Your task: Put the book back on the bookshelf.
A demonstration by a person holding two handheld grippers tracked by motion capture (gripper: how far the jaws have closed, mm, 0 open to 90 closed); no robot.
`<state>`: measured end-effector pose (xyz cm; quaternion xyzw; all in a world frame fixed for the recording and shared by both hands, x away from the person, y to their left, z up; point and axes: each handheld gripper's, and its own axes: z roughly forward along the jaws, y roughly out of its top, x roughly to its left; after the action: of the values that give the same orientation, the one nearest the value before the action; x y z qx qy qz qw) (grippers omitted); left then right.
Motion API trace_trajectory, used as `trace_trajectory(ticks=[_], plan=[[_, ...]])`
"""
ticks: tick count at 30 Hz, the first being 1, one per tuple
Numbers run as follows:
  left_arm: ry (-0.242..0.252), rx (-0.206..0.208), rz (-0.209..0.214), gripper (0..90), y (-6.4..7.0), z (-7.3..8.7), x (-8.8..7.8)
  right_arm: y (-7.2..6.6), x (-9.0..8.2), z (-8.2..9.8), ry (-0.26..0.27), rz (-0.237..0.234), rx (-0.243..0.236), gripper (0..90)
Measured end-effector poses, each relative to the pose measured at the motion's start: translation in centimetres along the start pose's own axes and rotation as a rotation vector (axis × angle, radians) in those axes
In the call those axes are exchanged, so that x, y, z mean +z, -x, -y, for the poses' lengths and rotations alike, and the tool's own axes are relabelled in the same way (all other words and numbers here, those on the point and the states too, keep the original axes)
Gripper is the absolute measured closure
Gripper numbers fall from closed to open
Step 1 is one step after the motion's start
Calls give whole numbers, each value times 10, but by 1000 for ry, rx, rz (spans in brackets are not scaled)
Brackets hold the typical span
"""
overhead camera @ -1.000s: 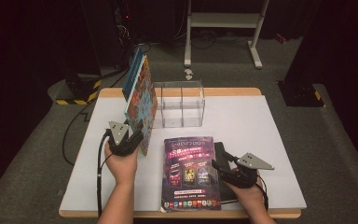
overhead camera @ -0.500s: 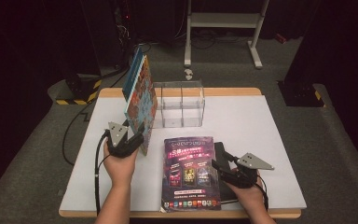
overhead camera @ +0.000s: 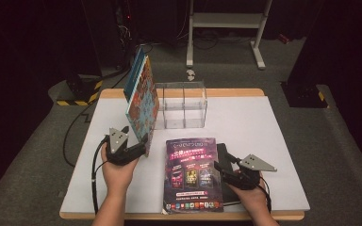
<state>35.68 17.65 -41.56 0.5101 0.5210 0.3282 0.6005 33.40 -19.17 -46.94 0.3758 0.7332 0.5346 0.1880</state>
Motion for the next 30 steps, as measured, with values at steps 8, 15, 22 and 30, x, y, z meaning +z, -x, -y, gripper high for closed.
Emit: trace_trajectory(ticks=[8, 15, 22, 30], plan=[[-24, -44, 19, 240, -4, 10, -18, 0, 0, 0, 0, 2, -3, 409], [-80, -72, 38, 231, -8, 24, -30, 0, 0, 0, -1, 1, -7, 409], [-108, -74, 63, 215, -7, 41, -39, -1, 0, 0, -3, 3, -12, 410], [-159, -84, 94, 203, -1, 58, -43, -1, 0, 0, -5, 3, -14, 406]])
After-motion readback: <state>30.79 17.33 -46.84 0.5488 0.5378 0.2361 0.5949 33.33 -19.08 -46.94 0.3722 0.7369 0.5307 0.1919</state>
